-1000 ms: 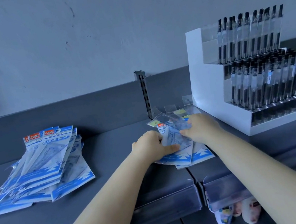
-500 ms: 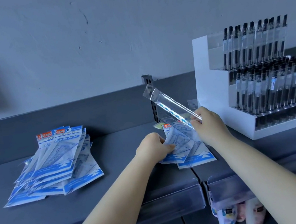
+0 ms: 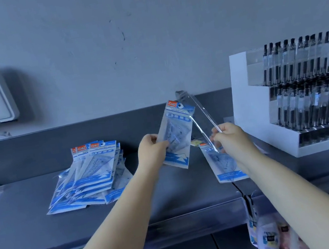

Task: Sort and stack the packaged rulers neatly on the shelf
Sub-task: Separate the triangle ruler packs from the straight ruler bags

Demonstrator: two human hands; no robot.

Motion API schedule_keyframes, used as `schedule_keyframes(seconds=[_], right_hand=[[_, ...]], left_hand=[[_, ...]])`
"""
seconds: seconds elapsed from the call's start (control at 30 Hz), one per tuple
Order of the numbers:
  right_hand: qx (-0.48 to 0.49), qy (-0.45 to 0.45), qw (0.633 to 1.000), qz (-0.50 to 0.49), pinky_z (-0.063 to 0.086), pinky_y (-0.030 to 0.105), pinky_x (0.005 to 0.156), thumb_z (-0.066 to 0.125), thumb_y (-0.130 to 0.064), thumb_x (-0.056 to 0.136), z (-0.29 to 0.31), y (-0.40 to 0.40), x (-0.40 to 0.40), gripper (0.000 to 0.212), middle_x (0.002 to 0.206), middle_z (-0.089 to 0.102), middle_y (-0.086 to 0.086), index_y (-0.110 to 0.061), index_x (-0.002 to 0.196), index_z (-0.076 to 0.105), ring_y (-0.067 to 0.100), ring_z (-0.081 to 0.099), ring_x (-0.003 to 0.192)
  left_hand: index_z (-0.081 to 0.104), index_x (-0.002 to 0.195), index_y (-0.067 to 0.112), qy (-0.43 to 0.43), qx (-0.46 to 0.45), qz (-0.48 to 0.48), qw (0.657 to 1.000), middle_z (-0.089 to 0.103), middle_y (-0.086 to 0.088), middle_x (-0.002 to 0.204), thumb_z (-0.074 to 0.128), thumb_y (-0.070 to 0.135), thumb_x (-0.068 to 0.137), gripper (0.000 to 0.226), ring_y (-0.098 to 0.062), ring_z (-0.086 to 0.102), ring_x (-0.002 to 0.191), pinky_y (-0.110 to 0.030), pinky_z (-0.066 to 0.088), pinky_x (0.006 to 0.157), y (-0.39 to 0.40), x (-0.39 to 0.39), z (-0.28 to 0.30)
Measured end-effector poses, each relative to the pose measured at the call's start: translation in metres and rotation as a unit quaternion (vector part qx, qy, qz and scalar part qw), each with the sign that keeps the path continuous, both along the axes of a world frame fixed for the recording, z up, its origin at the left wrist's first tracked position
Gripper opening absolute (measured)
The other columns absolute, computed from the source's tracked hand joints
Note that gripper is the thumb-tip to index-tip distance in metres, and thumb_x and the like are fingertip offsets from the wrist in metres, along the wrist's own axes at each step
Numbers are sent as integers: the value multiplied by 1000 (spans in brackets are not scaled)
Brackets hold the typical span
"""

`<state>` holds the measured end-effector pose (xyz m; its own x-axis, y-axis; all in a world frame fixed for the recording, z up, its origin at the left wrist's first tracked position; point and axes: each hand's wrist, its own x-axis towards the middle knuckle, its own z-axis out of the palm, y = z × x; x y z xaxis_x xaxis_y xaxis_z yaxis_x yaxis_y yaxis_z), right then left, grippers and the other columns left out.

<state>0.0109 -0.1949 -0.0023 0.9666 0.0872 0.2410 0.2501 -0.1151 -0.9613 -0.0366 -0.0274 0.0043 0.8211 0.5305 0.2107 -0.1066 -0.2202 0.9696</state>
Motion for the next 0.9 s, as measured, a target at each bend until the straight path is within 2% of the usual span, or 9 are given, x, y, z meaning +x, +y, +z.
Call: schedule_keyframes(seconds=[0.1,0.3,0.43,0.5,0.57,0.6,0.7,0.77,0.9], right_hand=[[54,29,997,40,36,16,46,37,9,84,0,30,-15,25,71,56,2,-11,91,50,13,45,56],[78,41,992,89,38,22,53,40,8,85,-1,93,-45,24,72,57,-1,-13,94,51,16,49,60],[91,46,989,109,41,23,57,41,6,85,3,129,-60,25,76,59,0,-14,94,52,17,51,64],[97,44,987,119,42,24,58,40,8,85,6,146,-66,27,78,59,1,-12,97,52,18,51,68],[96,37,986,131,44,24,61,43,11,85,9,162,-74,28,81,58,3,-9,104,51,18,54,70],[95,35,986,136,45,24,62,45,12,85,9,169,-77,29,83,58,4,-8,105,51,17,55,70],[90,31,985,145,46,24,64,50,13,85,11,189,-86,28,83,58,4,-7,105,51,16,57,67],[81,27,986,141,47,24,63,52,11,84,13,202,-91,29,81,58,3,-6,107,53,17,58,68],[66,16,987,148,46,24,62,56,9,83,18,235,-104,28,80,59,1,-8,106,53,17,61,74]], left_hand=[[53,81,16,-13,-63,8,998,61,-5,85,51,2,80,14,-23,58,77,-26,45,54,25,-19,2],[56,93,10,-41,-70,21,996,63,-7,90,54,-3,81,18,-25,63,77,-34,54,64,88,-64,14],[55,86,14,-71,15,84,994,63,2,84,64,-2,77,21,-19,62,78,-32,53,72,138,-82,26],[53,89,12,-47,91,125,987,59,4,82,65,0,75,22,-17,58,75,-24,48,63,161,-82,26],[51,98,11,33,192,147,970,56,2,83,65,4,76,27,-14,53,68,-20,39,55,176,-81,19],[50,104,12,86,249,150,953,56,2,86,64,9,77,30,-15,54,70,-22,39,60,182,-80,14],[46,115,13,201,360,155,898,63,-3,106,58,27,82,38,-26,58,100,-31,38,84,196,-80,1],[48,118,13,210,382,142,889,59,-4,117,55,35,85,40,-27,55,109,-33,38,90,204,-81,-2],[52,116,18,148,477,156,852,57,1,117,50,44,89,37,-23,53,109,-34,35,92,232,-105,2]])
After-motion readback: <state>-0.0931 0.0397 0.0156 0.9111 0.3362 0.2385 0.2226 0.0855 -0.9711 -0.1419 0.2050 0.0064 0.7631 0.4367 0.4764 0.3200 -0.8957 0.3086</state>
